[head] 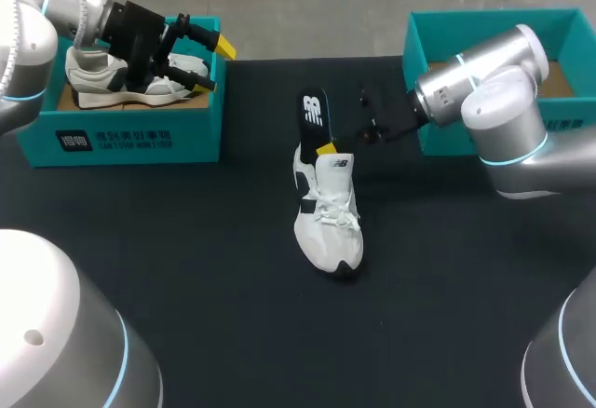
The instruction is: Take the shoe out of the shoebox, open the shoe tongue, remove and reinsert the insole, then place the shoe into the shoebox
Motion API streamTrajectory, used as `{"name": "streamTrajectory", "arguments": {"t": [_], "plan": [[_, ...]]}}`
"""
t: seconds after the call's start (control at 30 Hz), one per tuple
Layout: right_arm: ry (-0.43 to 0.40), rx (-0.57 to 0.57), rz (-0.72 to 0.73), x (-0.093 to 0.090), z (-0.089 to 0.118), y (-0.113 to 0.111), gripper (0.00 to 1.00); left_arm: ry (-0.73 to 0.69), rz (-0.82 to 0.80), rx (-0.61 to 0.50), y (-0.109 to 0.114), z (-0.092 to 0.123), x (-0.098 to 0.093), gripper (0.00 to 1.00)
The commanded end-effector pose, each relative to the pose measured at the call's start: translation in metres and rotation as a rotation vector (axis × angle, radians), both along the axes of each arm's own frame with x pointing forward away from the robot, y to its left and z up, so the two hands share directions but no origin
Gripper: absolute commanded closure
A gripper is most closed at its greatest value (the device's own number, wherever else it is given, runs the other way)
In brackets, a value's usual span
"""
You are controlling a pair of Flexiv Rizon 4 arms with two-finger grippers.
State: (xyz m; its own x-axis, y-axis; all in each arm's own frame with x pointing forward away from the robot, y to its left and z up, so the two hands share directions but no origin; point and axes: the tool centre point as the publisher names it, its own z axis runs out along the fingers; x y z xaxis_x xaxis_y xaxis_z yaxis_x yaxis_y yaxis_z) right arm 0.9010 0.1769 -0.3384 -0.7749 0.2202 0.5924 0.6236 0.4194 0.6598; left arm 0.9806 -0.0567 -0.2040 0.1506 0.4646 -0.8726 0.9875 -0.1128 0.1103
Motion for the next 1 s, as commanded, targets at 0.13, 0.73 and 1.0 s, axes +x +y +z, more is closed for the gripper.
{"name": "streamTrajectory", "arguments": {"t": [0.13,0.73,1.0], "plan": [[-0.008,-0.004,0.015,0.011,0.005,0.004,0.62,-0.001,-0.001,0.003,0.0,0.0,0.0,0.0],[0.088,-0.017,0.018,-0.015,-0.016,-0.001,1.0,-0.001,-0.001,0.003,0.0,0.0,0.0,0.0],[0.084,-0.035,0.023,-0.018,-0.017,0.001,0.64,-0.001,-0.001,0.003,0.0,0.0,0.0,0.0]]}}
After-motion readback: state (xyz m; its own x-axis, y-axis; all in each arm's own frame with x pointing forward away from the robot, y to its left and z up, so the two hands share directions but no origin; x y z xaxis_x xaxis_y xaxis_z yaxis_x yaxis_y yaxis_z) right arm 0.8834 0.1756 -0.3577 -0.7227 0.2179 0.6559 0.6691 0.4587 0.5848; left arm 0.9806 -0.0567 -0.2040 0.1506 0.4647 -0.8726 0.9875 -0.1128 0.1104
